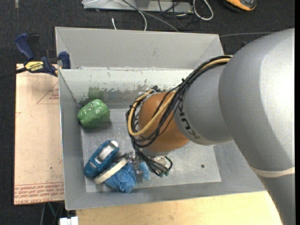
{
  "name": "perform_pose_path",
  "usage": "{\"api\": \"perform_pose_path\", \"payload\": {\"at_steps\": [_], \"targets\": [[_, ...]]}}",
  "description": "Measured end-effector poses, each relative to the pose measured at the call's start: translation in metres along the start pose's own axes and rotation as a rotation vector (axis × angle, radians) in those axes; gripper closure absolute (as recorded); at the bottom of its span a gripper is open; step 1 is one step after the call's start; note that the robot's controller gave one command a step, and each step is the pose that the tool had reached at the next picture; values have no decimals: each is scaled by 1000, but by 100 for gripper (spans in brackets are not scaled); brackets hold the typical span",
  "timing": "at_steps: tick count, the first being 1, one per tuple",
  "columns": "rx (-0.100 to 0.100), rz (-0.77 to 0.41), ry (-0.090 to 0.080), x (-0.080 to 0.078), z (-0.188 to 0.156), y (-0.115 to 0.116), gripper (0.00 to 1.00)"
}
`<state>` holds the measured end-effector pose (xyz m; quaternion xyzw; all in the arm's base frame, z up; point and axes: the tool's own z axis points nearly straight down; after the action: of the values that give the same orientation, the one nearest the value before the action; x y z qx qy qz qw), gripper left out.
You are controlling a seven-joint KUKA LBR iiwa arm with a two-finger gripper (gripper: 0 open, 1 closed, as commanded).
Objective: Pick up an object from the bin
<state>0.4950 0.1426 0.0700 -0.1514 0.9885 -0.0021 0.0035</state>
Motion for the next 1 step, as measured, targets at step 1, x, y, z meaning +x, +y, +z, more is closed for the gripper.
{"api": "perform_pose_path", "payload": {"at_steps": [1], "targets": [[-1,-9,2,-7,0,-4,100]]}}
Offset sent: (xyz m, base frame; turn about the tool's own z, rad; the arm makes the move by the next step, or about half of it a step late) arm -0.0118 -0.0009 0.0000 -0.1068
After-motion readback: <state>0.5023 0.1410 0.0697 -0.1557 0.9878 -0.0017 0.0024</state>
